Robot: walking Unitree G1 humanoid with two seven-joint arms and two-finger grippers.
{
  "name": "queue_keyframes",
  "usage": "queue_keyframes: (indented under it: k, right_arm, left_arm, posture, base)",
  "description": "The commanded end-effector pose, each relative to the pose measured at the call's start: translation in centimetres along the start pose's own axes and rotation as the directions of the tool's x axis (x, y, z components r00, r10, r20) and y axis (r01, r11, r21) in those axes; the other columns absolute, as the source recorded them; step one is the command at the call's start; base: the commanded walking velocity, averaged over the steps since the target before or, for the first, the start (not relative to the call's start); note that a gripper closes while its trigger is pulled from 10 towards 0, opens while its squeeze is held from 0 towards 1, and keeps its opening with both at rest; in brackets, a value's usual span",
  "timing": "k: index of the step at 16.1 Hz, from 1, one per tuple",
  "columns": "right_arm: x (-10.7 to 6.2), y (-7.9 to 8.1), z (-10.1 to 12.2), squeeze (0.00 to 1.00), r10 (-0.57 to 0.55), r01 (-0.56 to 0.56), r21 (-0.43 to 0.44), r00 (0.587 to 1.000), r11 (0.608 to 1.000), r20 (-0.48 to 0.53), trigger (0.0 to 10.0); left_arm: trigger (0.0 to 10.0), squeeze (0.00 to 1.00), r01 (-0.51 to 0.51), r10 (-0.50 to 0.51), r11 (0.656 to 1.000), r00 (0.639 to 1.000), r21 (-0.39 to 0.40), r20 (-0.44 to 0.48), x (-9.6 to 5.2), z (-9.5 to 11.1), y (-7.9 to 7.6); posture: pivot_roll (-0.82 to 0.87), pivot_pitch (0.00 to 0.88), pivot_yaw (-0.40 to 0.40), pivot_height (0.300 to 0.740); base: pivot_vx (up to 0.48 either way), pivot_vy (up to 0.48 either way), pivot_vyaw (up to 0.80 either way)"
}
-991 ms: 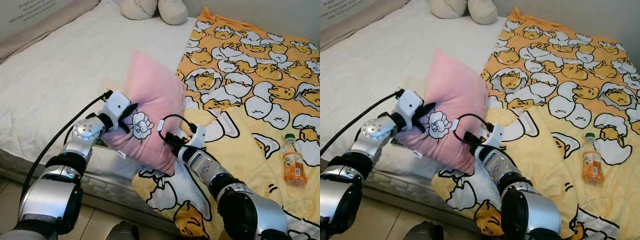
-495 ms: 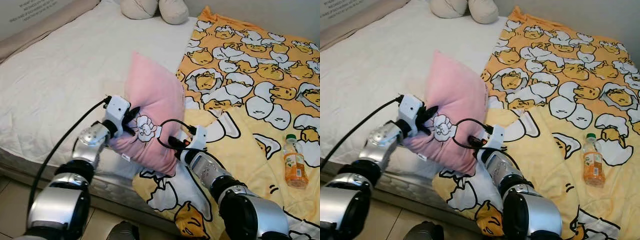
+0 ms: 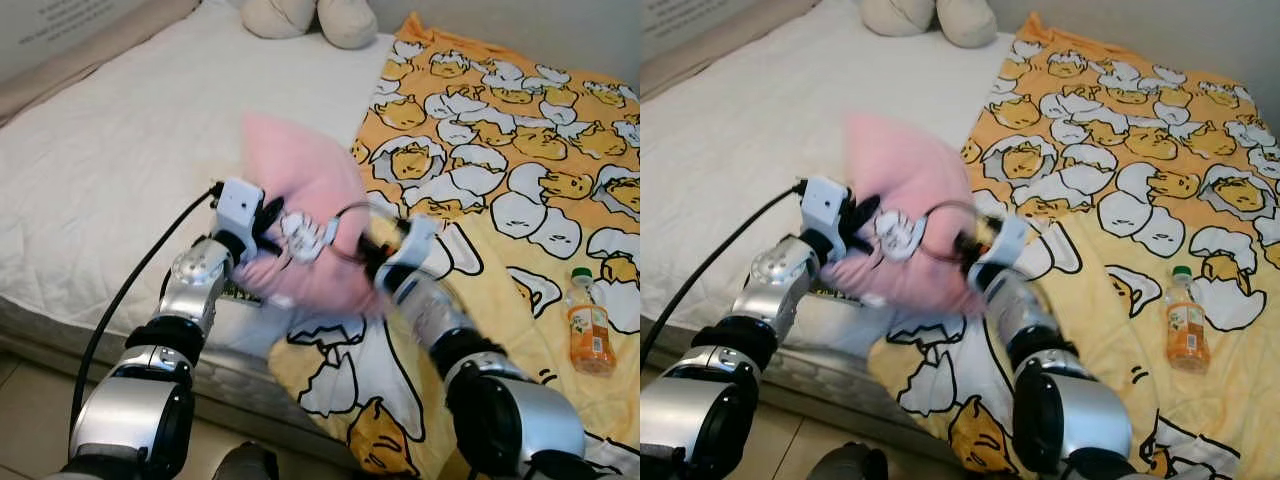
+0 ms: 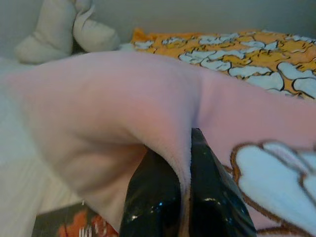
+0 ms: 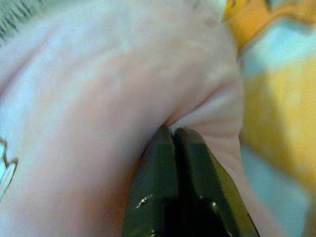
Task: Clean up the room
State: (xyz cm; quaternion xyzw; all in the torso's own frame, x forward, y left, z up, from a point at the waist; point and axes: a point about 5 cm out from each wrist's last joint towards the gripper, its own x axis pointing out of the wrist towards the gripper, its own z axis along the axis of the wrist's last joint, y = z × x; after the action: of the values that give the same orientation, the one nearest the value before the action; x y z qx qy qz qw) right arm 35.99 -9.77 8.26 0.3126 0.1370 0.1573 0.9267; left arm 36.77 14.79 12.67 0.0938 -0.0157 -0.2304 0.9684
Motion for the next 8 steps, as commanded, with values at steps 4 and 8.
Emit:
queue_keyframes:
  k: [4,8]
  right_arm:
    - [0.2,2.1,4.0,0.0,0.088,-0.085,-0.022,0.979,0.996,0.184,0.0]
    - [-1.0,3.4,5.8,0.0,0.089,-0.054,-0.132,0.959,0.99,0.27,0.0]
  left_arm:
    - [10.0,0.0,-0.011,-0.002,0.994,0.993,0.111,0.118,1.0,4.8,2.4]
    - [10.0,0.0,-0.041,0.015,0.985,0.988,0.169,0.155,0.9,6.9,4.0]
  posture:
    - [0.03,0.0,-0.024,0.74]
    - [0.01,0.0,-0.01,0.74]
  base:
    - [0.0,0.0,0.0]
    - [0.0,0.0,0.0]
